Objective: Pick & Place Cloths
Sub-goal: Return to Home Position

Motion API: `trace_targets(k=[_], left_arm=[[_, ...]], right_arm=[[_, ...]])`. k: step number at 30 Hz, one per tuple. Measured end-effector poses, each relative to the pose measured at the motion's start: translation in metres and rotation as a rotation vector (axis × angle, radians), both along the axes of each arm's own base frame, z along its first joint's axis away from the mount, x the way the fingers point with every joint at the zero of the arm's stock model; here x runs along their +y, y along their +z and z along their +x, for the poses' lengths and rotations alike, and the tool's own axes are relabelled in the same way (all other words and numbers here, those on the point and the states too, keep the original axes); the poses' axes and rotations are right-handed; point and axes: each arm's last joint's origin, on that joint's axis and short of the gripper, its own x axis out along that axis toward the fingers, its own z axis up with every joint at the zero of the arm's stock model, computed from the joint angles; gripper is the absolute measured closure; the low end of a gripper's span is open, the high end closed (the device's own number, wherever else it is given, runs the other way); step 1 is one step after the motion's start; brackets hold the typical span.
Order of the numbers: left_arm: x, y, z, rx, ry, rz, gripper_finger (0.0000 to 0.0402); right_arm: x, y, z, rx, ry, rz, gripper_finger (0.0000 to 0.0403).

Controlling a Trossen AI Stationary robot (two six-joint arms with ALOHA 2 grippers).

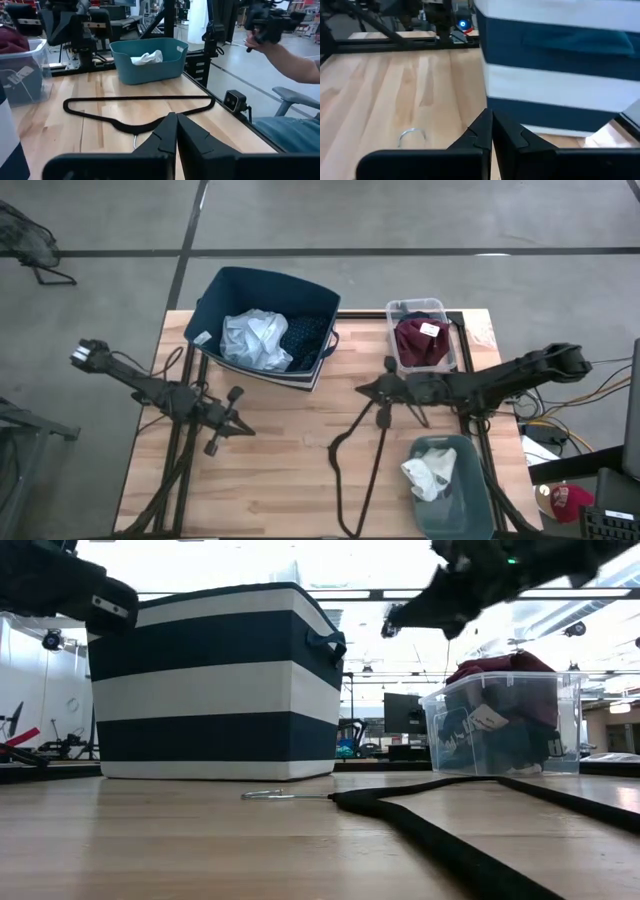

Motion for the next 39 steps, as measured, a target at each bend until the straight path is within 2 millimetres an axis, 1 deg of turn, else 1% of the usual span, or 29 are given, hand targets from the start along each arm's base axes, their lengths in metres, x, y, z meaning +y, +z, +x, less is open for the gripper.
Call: trace_targets(k=[5, 10, 16, 20, 28, 30, 32, 35, 39], left_arm=[[0.004, -0.003, -0.008, 0.015, 0.008, 0.003, 0.0391], [0.008, -0.002, -0.015, 0.004, 0.016, -0.007, 0.0395], [0.012, -0.003, -0.024, 0.009, 0.032, -0.001, 0.0387], [0.015, -0.001, -0.03, -0.021, 0.034, -0.015, 0.039], [0.021, 0.0, -0.042, -0.066, 0.045, -0.008, 0.0393], [0.022, -0.003, -0.043, -0.04, 0.052, 0.004, 0.039], [0.023, -0.001, -0.044, -0.039, 0.062, 0.005, 0.0389], [0.024, -0.003, -0.043, -0.019, 0.098, 0.017, 0.0391], [0.024, -0.003, -0.043, -0.02, 0.1, 0.016, 0.0394]], right_arm=[[-0.002, -0.011, -0.027, -0.036, 0.009, 0.012, 0.0394], [-0.005, -0.019, -0.052, -0.086, 0.007, 0.025, 0.0394], [-0.01, -0.028, -0.083, -0.169, 0.006, 0.034, 0.0394], [-0.012, -0.036, -0.1, -0.218, 0.011, 0.039, 0.0394], [-0.014, -0.047, -0.122, -0.305, 0.022, 0.012, 0.0394], [-0.015, -0.049, -0.127, -0.332, 0.023, 0.008, 0.0394], [-0.015, -0.05, -0.13, -0.36, 0.035, 0.004, 0.0394], [-0.015, -0.051, -0.135, -0.382, 0.072, -0.001, 0.0394], [-0.015, -0.051, -0.14, -0.392, 0.079, -0.004, 0.0394]])
